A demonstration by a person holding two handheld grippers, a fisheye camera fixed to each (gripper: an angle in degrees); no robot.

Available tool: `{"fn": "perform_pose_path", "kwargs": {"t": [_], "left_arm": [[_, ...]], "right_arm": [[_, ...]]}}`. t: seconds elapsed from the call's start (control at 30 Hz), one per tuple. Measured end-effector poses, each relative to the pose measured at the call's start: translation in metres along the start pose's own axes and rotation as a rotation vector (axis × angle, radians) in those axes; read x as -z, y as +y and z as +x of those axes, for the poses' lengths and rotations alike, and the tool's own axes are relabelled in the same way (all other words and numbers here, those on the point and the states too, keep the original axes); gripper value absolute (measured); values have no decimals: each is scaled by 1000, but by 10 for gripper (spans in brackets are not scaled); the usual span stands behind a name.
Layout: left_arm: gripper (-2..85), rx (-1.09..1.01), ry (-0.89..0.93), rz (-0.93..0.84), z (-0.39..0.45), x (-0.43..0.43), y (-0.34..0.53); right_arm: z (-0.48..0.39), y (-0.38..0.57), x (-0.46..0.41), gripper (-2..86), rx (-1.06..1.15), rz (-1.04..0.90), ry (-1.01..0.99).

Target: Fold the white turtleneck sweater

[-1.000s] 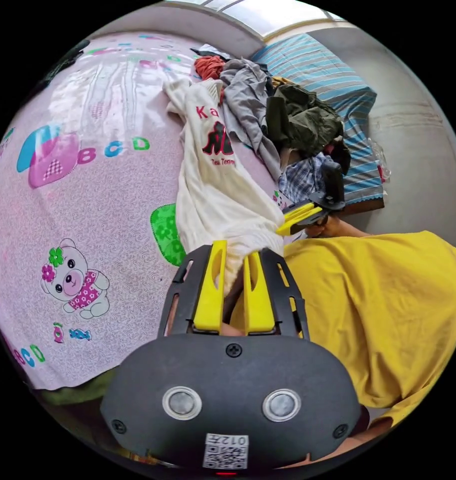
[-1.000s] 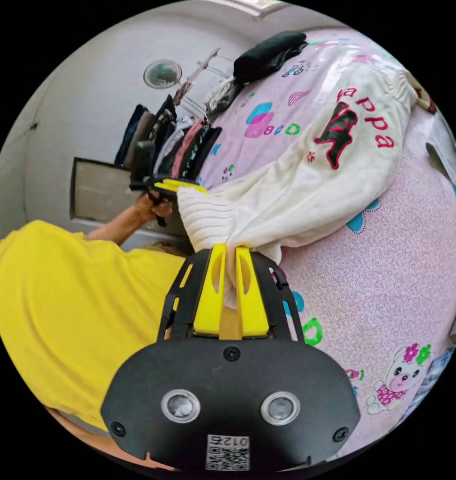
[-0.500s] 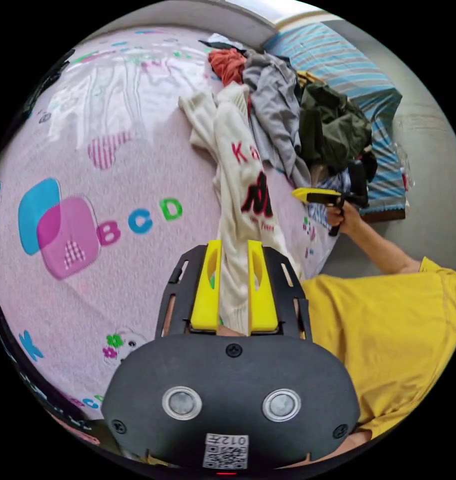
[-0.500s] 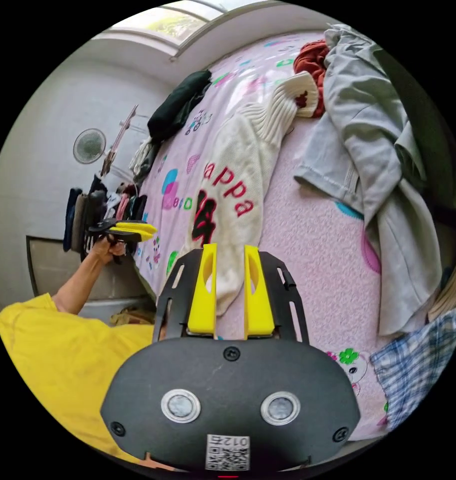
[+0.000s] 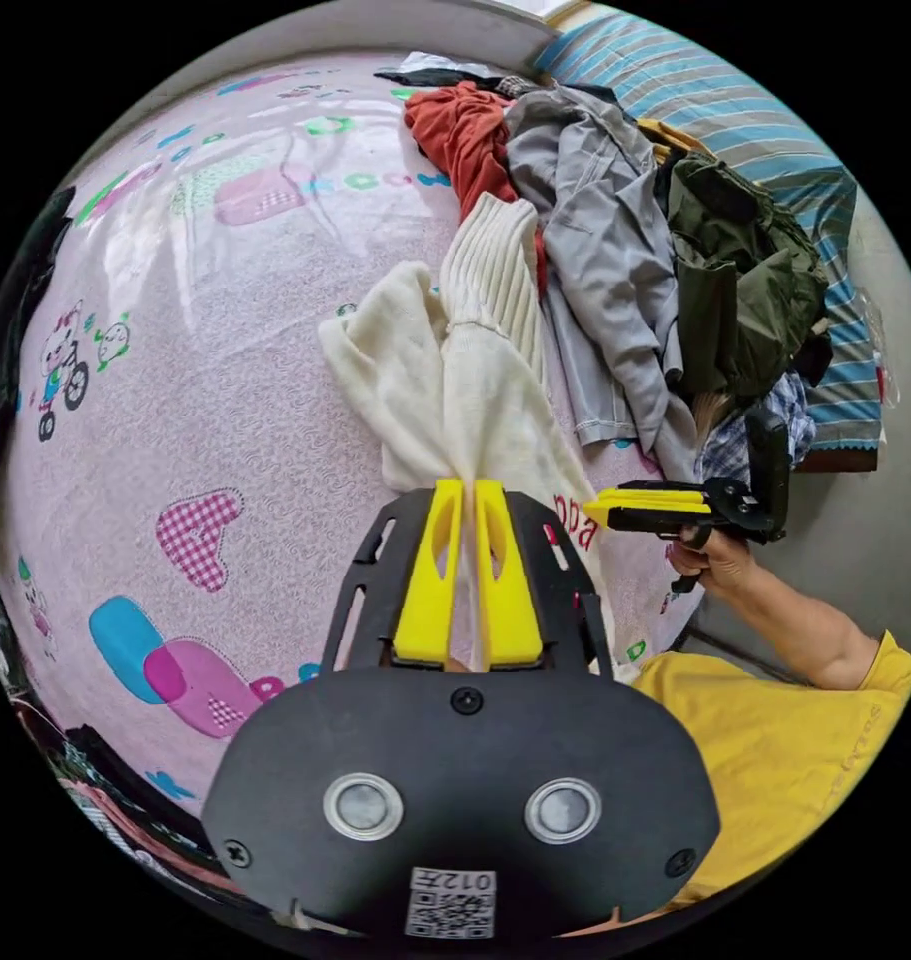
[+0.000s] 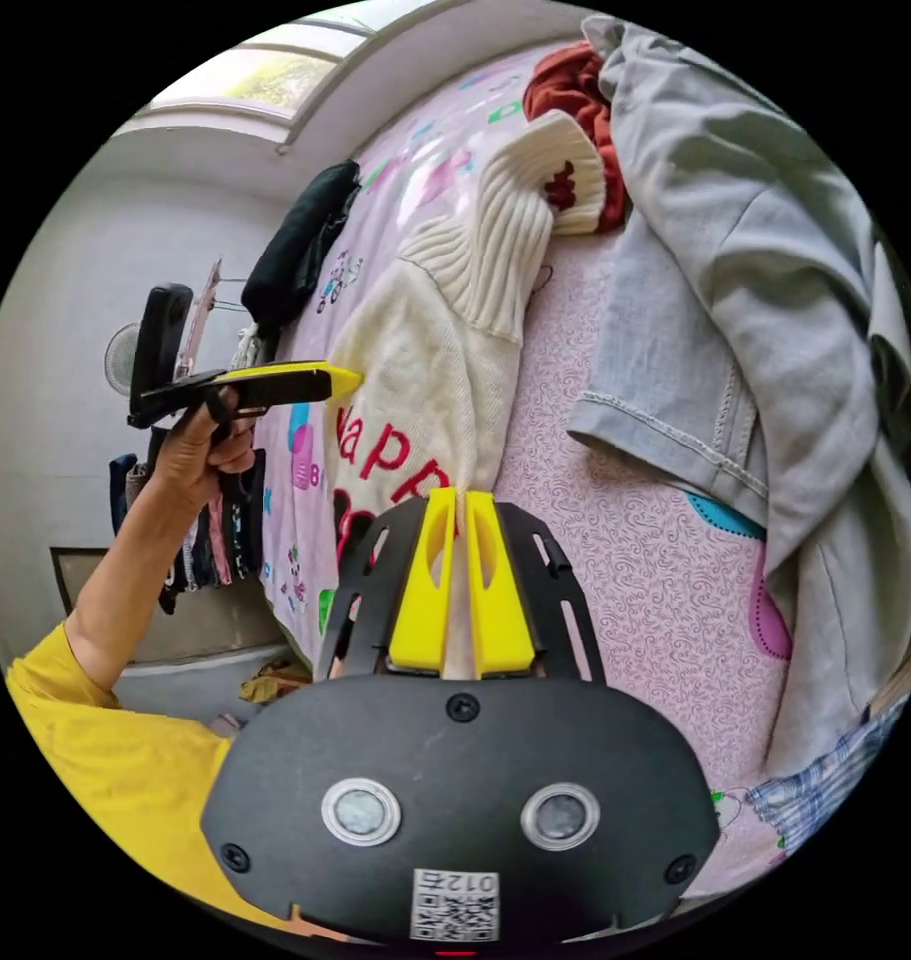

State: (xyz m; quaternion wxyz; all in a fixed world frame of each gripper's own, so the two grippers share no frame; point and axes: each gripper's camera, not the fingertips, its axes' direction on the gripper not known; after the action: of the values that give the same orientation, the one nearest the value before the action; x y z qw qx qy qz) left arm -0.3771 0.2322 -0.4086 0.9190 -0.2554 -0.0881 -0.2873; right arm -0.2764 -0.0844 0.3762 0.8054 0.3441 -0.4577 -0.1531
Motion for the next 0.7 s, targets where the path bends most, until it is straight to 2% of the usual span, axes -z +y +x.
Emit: {"fn": "perform_pose_path", "kwargs": {"t": [0.13,0.2,0.27,0.37,0.47,0.53,0.63,0.7], "left_arm": [[13,-22,42,175,25,60,95],[10,-79,3,206,57,80,144],[7,-179,-120,135,113,82,211],[5,-250,-163,-49,161,40,290],[5,-171,-57,-204,165,-8,351],[7,-73,-26,-211,151,-13,377],[16,151,85,-48,105,16,403],[30,211,117,76,82,38,411]], "right_arm": [[-23,19,26,13,157,54,-67],[-61,43,39,11,354,29,-32],[-89,70,39,10,524,-40,15],[-112,124,6,10,705,-291,67],[-104,175,-42,10,728,-488,130],[-94,191,-57,12,690,-510,162],[-81,188,-55,16,567,-469,118],[-74,178,-46,21,516,-446,74]]}}
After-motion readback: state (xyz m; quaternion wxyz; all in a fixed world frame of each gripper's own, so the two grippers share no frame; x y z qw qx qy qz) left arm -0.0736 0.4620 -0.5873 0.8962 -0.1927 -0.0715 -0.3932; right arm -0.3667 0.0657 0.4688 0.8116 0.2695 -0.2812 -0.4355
